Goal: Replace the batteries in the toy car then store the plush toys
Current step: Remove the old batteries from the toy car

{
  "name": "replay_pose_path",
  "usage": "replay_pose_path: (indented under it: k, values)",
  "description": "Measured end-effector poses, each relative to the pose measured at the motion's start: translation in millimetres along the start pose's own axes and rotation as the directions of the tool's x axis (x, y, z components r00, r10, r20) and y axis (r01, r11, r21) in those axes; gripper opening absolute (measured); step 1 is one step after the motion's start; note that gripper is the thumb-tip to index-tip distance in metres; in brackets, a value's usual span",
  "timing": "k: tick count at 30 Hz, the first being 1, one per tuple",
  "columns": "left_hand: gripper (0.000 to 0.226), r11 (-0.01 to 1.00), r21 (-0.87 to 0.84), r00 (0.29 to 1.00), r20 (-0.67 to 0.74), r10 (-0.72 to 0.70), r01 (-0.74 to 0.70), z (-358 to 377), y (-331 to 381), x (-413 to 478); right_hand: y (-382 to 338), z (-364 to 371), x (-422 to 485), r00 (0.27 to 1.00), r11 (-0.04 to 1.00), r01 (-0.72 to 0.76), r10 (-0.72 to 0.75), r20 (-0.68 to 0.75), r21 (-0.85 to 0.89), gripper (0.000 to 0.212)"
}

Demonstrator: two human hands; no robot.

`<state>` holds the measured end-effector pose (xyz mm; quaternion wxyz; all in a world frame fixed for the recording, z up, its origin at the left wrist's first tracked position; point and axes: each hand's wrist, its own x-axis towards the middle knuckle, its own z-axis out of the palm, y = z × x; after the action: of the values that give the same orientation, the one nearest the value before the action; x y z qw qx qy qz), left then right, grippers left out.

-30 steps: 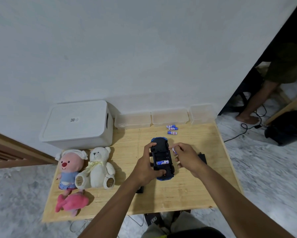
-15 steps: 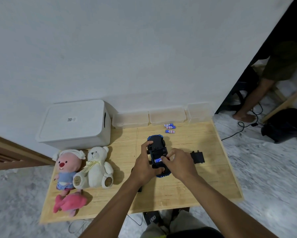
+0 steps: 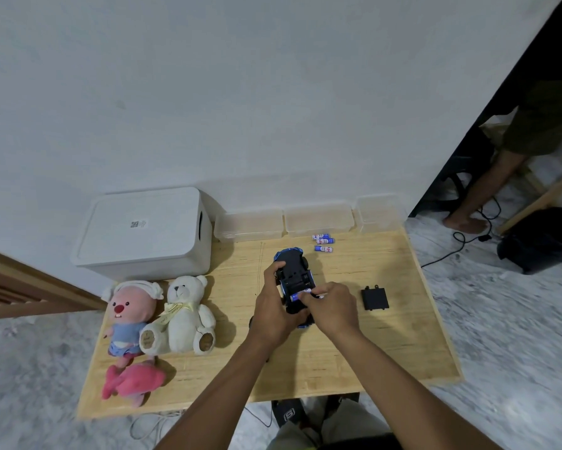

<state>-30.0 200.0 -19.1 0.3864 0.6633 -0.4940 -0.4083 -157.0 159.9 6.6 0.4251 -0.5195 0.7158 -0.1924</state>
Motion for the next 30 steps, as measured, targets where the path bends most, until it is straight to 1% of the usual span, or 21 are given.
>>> replay_pose_path:
  k: [2, 5, 7, 10, 11, 13, 17, 19, 21, 23, 24, 27, 28, 30]
  values:
    - [0.098, 1.000, 0.007, 1.000, 0.013, -0.012, 0.012, -2, -1, -1, 0, -1, 1, 1.000, 0.999, -0.022, 0.022, 0.007, 0.026, 0.029]
    - [0.097, 1.000, 0.003, 0.999, 0.038, -0.031, 0.031, -4, -3, -1, 1, -3, 2, 1.000, 0.999, 0.002, -0.001, -0.021, 0.043, 0.021]
    - [0.099, 0.999, 0.006, 0.998, 0.058, -0.037, 0.037, -3, -3, -1, 0, -2, 1, 1.000, 0.997, 0.008, -0.007, -0.009, 0.073, 0.019]
    - [0.099, 1.000, 0.001, 0.996, 0.081, -0.027, 0.027, -1, -4, 0, 0, 1, -2, 1.000, 0.986, 0.014, -0.019, 0.024, 0.169, 0.025]
    - [0.099, 0.999, -0.007, 0.996, 0.084, -0.032, 0.033, -1, -4, 1, 1, 1, -2, 0.999, 0.982, 0.025, -0.030, 0.024, 0.185, 0.024]
    - [0.100, 0.999, -0.021, 0.994, 0.100, -0.036, 0.038, -1, -4, 3, 1, -1, 0, 0.998, 0.980, 0.068, -0.070, 0.006, 0.187, 0.020]
    - [0.104, 0.999, -0.004, 0.990, 0.135, -0.046, 0.047, -2, -4, 6, -3, -16, 8, 0.997, 0.958, 0.077, -0.076, -0.014, 0.276, 0.030]
    - [0.104, 0.998, 0.002, 0.987, 0.144, -0.066, 0.066, -3, -6, 8, -8, -27, 16, 0.998, 0.946, 0.049, -0.060, 0.024, 0.320, 0.024]
    - [0.105, 0.997, -0.002, 0.983, 0.166, -0.078, 0.079, -3, -9, 9, -9, -39, 25, 0.994, 0.943, 0.005, -0.040, 0.100, 0.332, 0.018]
    - [0.107, 0.995, -0.016, 0.978, 0.186, -0.096, 0.101, -3, -13, 10, -8, -49, 31, 0.986, 0.959, -0.034, -0.015, 0.169, 0.280, 0.022]
    - [0.107, 0.993, -0.027, 0.975, 0.194, -0.111, 0.119, -3, -16, 11, -6, -51, 34, 0.981, 0.974, -0.033, -0.011, 0.193, 0.222, 0.021]
    - [0.107, 0.986, -0.029, 0.962, 0.226, -0.154, 0.165, -4, -19, 13, 10, -45, 41, 0.977, 0.996, 0.076, -0.068, 0.202, -0.036, 0.010]
    - [0.106, 0.984, -0.024, 0.956, 0.242, -0.165, 0.176, -4, -20, 14, 17, -41, 42, 0.972, 0.987, 0.123, -0.100, 0.212, -0.100, 0.012]
    - [0.104, 0.981, -0.013, 0.945, 0.272, -0.183, 0.194, -4, -23, 15, 29, -36, 43, 0.952, 0.971, 0.193, -0.149, 0.266, -0.144, 0.039]
